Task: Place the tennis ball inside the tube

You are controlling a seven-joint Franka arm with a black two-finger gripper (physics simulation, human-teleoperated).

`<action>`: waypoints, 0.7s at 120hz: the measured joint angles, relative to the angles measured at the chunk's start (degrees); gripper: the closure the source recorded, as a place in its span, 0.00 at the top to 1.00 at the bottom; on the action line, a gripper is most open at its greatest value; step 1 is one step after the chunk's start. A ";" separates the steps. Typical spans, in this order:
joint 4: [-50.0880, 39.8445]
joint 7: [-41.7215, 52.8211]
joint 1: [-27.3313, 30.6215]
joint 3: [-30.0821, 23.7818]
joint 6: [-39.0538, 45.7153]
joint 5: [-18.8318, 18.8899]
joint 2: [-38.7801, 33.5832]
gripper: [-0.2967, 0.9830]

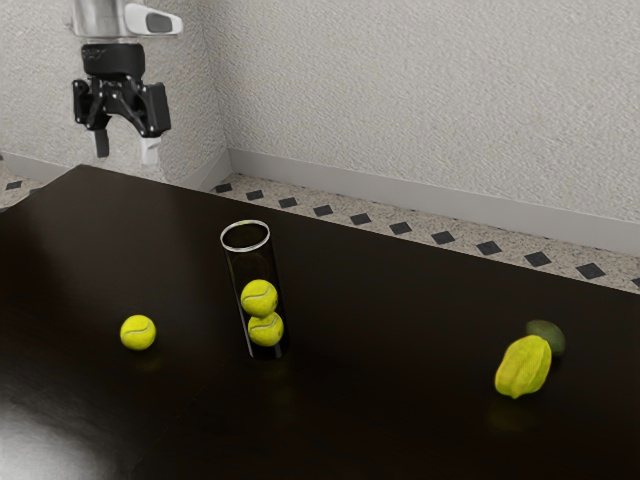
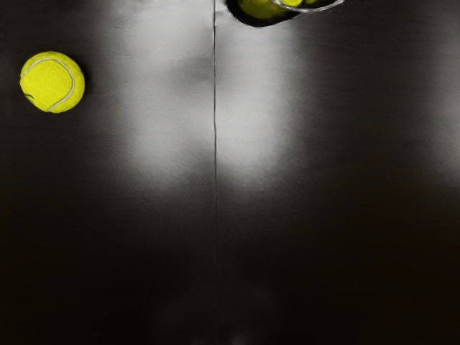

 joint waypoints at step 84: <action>-62.56 2.24 -0.15 14.01 58.47 0.65 -9.86 0.77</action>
